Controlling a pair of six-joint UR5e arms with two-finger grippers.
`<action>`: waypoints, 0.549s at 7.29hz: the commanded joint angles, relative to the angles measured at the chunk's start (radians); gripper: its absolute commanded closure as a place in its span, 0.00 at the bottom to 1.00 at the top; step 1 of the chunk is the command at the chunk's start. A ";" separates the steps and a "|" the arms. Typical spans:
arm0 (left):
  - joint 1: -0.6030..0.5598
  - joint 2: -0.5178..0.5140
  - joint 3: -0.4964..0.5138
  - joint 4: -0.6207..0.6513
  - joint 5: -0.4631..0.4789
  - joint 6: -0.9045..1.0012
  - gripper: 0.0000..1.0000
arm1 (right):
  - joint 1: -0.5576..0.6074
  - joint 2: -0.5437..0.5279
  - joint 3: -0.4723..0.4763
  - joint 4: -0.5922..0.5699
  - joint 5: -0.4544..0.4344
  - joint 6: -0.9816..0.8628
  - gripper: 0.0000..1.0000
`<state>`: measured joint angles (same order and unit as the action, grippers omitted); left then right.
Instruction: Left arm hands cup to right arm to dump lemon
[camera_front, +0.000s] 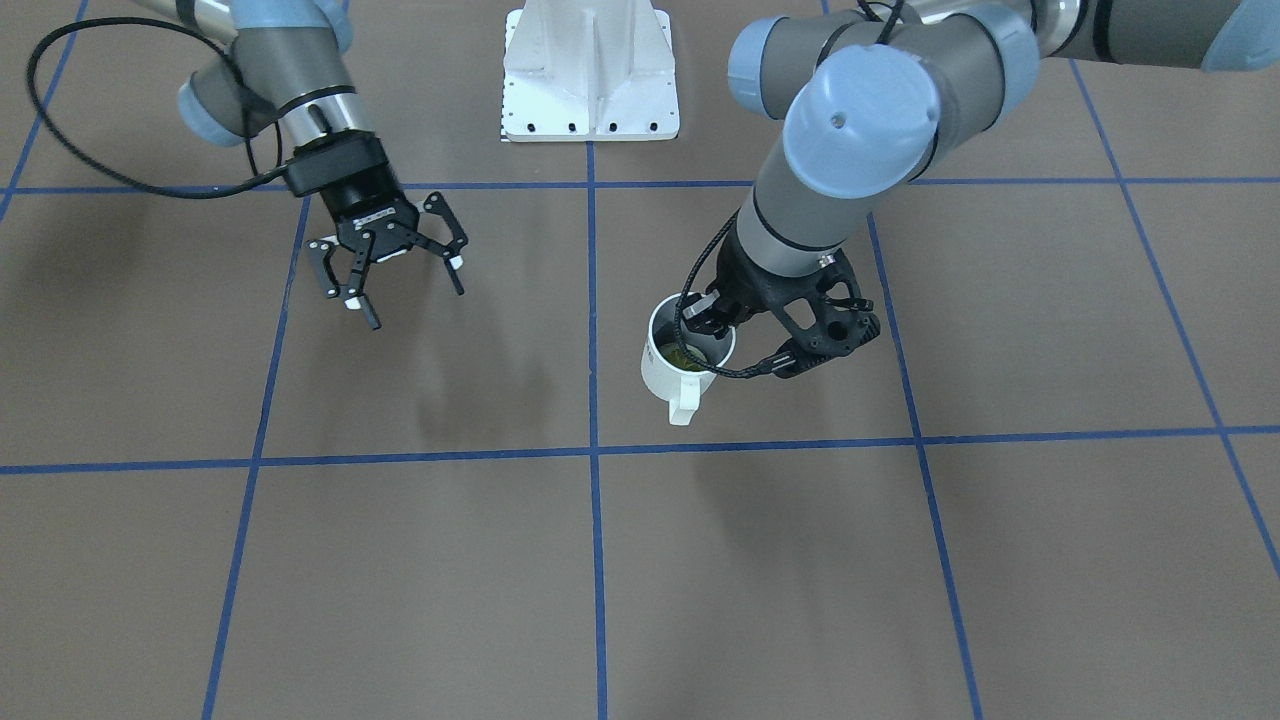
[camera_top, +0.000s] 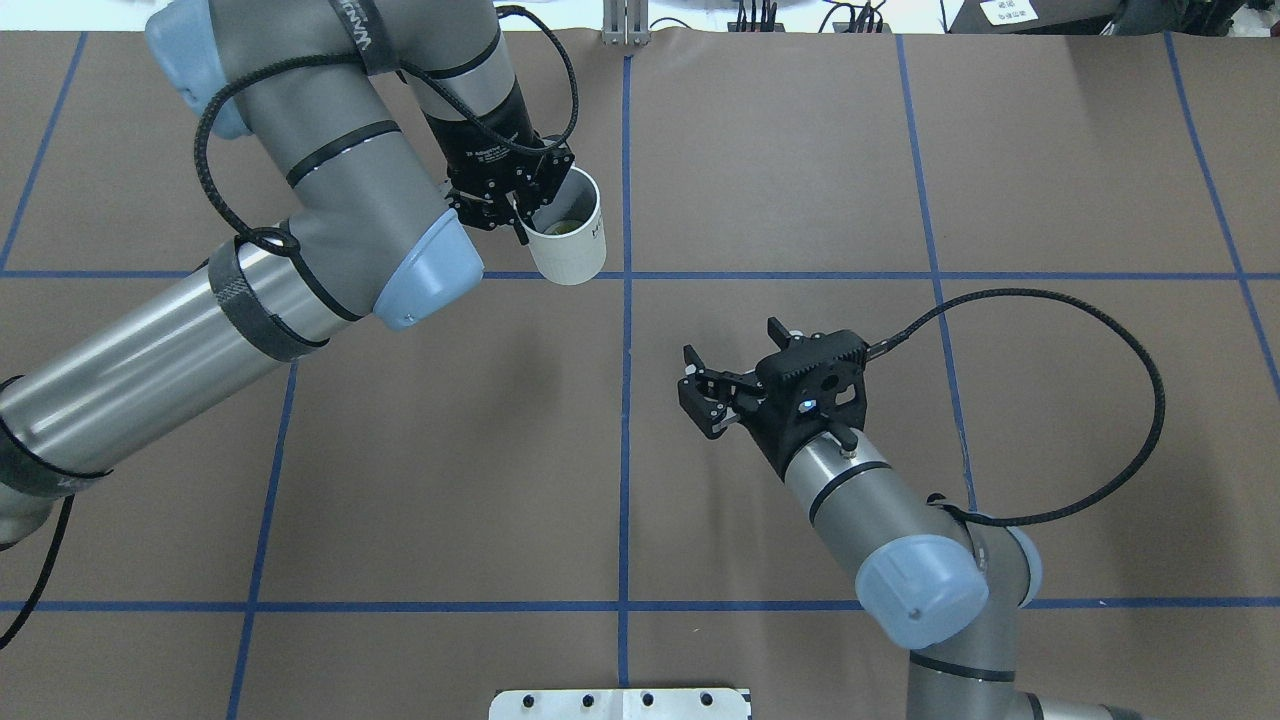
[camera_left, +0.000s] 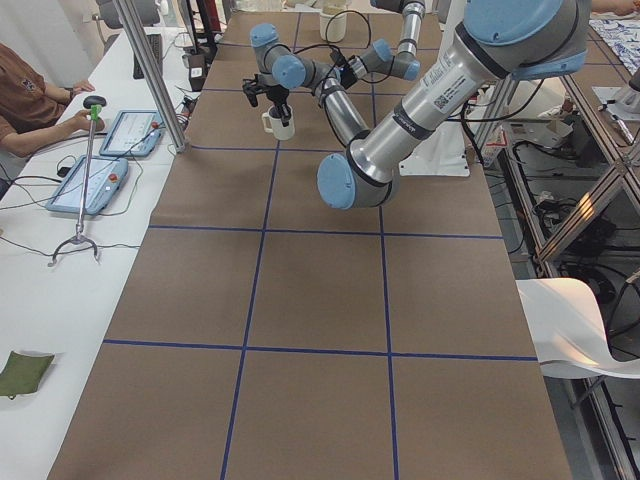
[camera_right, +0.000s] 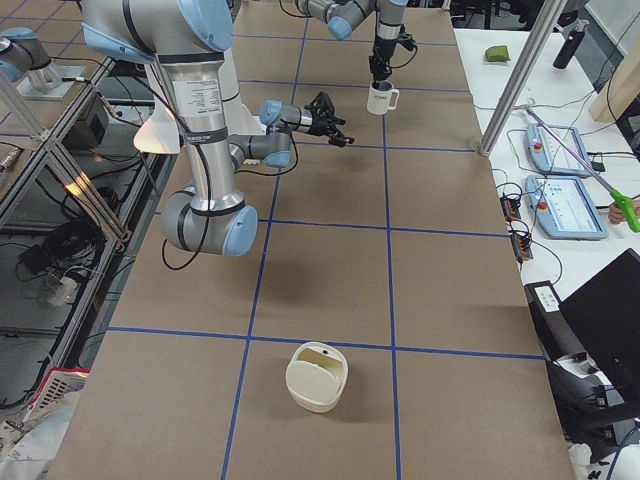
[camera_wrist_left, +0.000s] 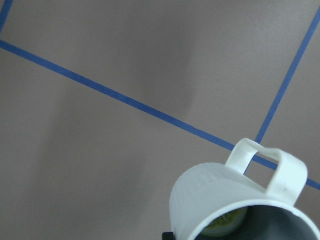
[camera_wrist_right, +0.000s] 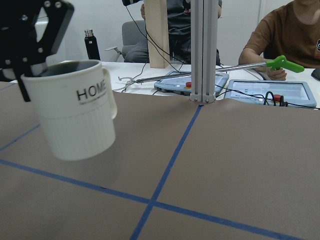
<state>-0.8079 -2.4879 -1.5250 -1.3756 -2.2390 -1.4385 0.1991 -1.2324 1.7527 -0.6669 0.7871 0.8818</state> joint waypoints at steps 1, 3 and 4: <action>0.019 -0.019 0.008 -0.009 -0.001 -0.069 1.00 | -0.049 0.088 -0.109 0.000 -0.110 -0.004 0.02; 0.065 -0.038 0.009 -0.006 0.001 -0.086 1.00 | -0.049 0.125 -0.140 0.001 -0.121 0.000 0.02; 0.087 -0.040 0.009 -0.010 0.002 -0.085 1.00 | -0.050 0.132 -0.140 -0.002 -0.152 0.000 0.02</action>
<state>-0.7464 -2.5230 -1.5161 -1.3823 -2.2379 -1.5192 0.1507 -1.1137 1.6200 -0.6669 0.6628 0.8804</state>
